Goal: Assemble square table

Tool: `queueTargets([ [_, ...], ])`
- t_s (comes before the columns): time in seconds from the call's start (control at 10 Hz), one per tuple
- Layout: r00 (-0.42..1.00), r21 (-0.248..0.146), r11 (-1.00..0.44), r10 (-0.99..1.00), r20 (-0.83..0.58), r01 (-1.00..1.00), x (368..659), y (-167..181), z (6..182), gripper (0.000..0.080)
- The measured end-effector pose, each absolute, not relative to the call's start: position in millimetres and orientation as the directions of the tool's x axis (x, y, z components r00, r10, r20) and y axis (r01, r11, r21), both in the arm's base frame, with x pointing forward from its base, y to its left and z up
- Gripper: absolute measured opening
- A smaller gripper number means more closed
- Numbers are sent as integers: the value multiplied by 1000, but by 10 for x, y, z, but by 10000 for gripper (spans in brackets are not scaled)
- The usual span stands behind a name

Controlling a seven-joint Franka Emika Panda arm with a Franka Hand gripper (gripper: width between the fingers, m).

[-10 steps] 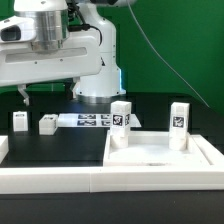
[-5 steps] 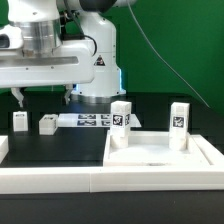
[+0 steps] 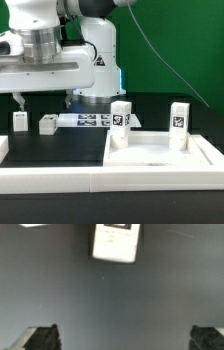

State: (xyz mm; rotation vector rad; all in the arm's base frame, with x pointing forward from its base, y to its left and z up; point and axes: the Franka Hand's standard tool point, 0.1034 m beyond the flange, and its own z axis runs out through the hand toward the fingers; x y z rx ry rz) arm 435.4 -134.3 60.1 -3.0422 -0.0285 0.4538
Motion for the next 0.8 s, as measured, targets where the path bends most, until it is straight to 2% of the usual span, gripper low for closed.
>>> queueTargets([
  [0.2,918,-63,-997,-8,-396,-35,4243,-1365,451,649],
  [0.3,881,-80,-996,-2,-473,-45,4197,-1380,413,649],
  [0.7,758,-119,-992,39,-651,-51,4194,-1347,370,649],
  [0.8,699,-106,-994,48,-714,-40,4140,-1434,356,649],
])
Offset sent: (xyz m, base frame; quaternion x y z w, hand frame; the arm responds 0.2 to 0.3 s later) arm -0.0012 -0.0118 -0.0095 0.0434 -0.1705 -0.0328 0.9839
